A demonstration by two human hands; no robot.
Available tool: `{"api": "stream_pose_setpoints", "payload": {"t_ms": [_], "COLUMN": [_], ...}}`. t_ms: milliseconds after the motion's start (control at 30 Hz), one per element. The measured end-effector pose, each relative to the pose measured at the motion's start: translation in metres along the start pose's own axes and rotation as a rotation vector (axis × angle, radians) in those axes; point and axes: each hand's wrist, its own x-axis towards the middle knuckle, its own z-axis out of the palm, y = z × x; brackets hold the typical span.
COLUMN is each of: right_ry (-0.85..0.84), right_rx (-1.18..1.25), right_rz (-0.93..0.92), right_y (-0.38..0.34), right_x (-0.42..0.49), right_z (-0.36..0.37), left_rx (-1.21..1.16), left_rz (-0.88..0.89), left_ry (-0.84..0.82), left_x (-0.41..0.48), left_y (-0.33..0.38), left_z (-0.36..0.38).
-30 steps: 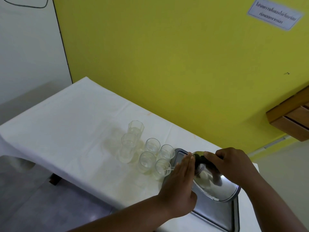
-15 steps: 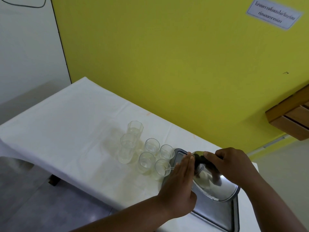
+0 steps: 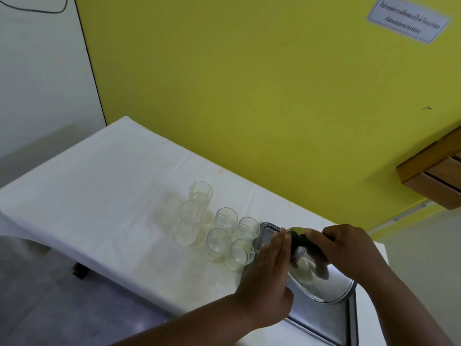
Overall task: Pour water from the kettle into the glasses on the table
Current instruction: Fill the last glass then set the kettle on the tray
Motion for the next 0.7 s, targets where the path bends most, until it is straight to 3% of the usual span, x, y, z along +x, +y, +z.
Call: {"api": "stream_pose_setpoints", "payload": {"t_ms": [367,700], "right_ry": [-0.026,0.163], "right_rx": [0.586,1.185], "right_rz": [0.2,0.456], "right_y": [0.029,0.054], "right_x": [-0.053,-0.086], "right_z": [0.036,0.064], "left_rx": [0.19,0.285], "left_rz": [0.091,0.209], "left_ry": [-0.096,-0.171], "left_x": [-0.003,0.026], "left_y": [0.0,0.026], "left_z": [0.013,0.018]}}
